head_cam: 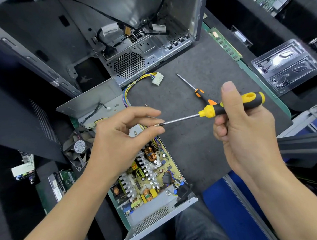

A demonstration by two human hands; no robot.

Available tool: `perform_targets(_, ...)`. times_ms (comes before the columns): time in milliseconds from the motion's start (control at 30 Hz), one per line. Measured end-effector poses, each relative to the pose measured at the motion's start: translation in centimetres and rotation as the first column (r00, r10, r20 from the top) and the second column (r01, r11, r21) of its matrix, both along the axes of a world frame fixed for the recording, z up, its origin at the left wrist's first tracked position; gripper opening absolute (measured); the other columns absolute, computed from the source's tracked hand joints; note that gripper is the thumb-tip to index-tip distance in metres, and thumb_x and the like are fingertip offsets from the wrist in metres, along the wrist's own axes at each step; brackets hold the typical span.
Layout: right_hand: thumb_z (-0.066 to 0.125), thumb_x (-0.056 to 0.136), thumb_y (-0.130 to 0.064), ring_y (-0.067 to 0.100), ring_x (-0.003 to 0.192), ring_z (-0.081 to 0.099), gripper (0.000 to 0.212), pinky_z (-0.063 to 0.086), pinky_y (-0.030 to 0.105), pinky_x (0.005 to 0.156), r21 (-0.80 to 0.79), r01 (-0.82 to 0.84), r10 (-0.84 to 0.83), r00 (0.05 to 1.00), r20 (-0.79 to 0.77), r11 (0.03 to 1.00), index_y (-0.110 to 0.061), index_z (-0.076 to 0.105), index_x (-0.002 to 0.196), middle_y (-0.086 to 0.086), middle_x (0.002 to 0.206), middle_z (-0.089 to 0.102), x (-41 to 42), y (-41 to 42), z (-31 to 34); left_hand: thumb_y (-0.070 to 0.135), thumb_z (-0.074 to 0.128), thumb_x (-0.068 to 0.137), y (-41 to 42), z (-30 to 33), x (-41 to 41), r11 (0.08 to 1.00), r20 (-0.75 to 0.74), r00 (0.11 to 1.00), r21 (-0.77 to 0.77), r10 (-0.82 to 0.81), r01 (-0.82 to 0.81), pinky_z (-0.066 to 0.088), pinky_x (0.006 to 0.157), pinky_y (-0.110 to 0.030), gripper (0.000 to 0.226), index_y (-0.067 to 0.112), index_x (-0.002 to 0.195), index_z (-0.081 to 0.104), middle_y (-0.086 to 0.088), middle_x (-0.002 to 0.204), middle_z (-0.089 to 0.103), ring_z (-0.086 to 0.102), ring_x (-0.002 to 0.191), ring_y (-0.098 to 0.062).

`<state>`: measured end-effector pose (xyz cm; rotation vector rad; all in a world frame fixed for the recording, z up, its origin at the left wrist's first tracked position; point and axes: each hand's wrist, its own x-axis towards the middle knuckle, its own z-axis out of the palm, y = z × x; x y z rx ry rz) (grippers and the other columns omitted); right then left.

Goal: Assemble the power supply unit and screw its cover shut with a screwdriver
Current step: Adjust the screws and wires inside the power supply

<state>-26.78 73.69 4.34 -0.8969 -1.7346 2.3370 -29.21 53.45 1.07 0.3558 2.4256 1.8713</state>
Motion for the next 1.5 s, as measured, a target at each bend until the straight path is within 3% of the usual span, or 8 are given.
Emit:
perform_targets(333,0.067,0.071,-0.063,0.008,0.042,0.042,0.04,0.033,0.017,0.038,-0.071,-0.007,0.013,0.996,0.086,0.997,-0.029,0.068,0.049,-0.005,0.052,0.053,-0.2,-0.3,-0.5,0.028,0.081,0.078,0.0,-0.3,0.5,0.998,-0.035,0.999,-0.066,0.022,-0.024,0.054,0.095,-0.039,0.026,0.03,0.103,0.073,0.013,0.096,0.077,0.073,0.099,-0.011)
perform_targets(500,0.067,0.089,-0.05,0.009,0.044,0.044,0.044,0.036,0.019,0.04,0.046,0.054,-0.055,0.998,0.018,0.997,-0.028,0.063,0.052,-0.006,0.053,0.054,-0.2,0.3,-1.1,0.046,0.083,0.071,-1.4,-0.3,0.4,0.924,-0.147,0.985,-0.381,-0.087,0.025,0.041,0.101,-0.014,0.064,0.029,0.129,0.062,0.02,0.124,0.067,0.059,0.12,0.002)
perform_targets(633,0.066,0.092,-0.034,0.01,0.044,0.05,0.041,0.039,0.018,0.04,0.298,0.071,-0.044,0.994,-0.096,0.952,-0.023,0.044,0.059,-0.006,0.05,0.06,-0.1,1.0,-1.8,0.078,0.064,0.072,-2.8,-1.0,-0.3,0.731,0.072,0.97,-0.645,-0.232,0.223,0.029,0.11,-0.026,0.082,0.043,0.143,0.043,0.026,0.143,0.049,0.04,0.135,0.0)
perform_targets(733,0.067,0.09,-0.032,0.013,0.043,0.054,0.044,0.041,0.018,0.043,0.413,0.017,0.025,0.995,-0.096,0.911,-0.011,0.038,0.064,0.0,0.05,0.061,0.2,0.5,-2.9,0.075,0.054,0.078,-2.7,-1.7,-0.7,0.639,0.027,0.941,-0.728,-0.338,0.25,0.03,0.108,-0.032,0.072,0.028,0.133,0.059,0.012,0.134,0.058,0.046,0.131,-0.01)
perform_targets(933,0.073,0.086,-0.03,0.007,0.051,0.065,0.042,0.048,0.023,0.063,0.507,-0.082,0.131,0.989,-0.062,0.858,-0.022,0.04,0.061,0.004,0.054,0.059,0.3,-1.3,-4.9,0.061,0.069,0.075,-1.9,-2.5,-0.7,0.596,-0.153,0.923,-0.797,-0.354,0.097,0.049,0.082,-0.045,0.051,0.016,0.099,0.073,0.002,0.104,0.064,0.062,0.1,-0.026)
perform_targets(1033,0.071,0.085,-0.038,0.018,0.055,0.065,0.042,0.049,0.038,0.059,0.539,-0.126,0.174,0.984,-0.039,0.833,-0.021,0.04,0.062,-0.006,0.053,0.06,0.3,-1.7,-5.3,0.058,0.075,0.073,-1.9,-2.7,-0.8,0.59,-0.174,0.916,-0.804,-0.361,0.08,0.05,0.079,-0.048,0.05,0.013,0.096,0.074,-0.001,0.101,0.065,0.064,0.096,-0.028)
perform_targets(1167,0.067,0.082,-0.046,0.021,0.048,0.053,0.044,0.046,0.037,0.055,0.56,-0.134,0.185,0.982,-0.036,0.817,-0.017,0.041,0.062,-0.006,0.053,0.057,0.1,-2.0,-5.4,0.057,0.077,0.072,-1.9,-2.9,-0.8,0.59,-0.182,0.916,-0.804,-0.357,0.071,0.051,0.077,-0.05,0.051,0.012,0.095,0.074,-0.003,0.099,0.066,0.065,0.094,-0.03)
perform_targets(1500,0.069,0.085,-0.04,0.022,0.051,0.059,0.045,0.049,0.04,0.057,0.559,-0.144,0.214,0.975,-0.061,0.816,-0.008,0.044,0.065,-0.001,0.054,0.058,-0.2,-2.3,-5.8,0.059,0.076,0.072,-2.0,-2.9,-0.8,0.588,-0.158,0.922,-0.804,-0.355,0.089,0.05,0.078,-0.051,0.052,0.014,0.096,0.074,-0.002,0.101,0.066,0.064,0.096,-0.029)
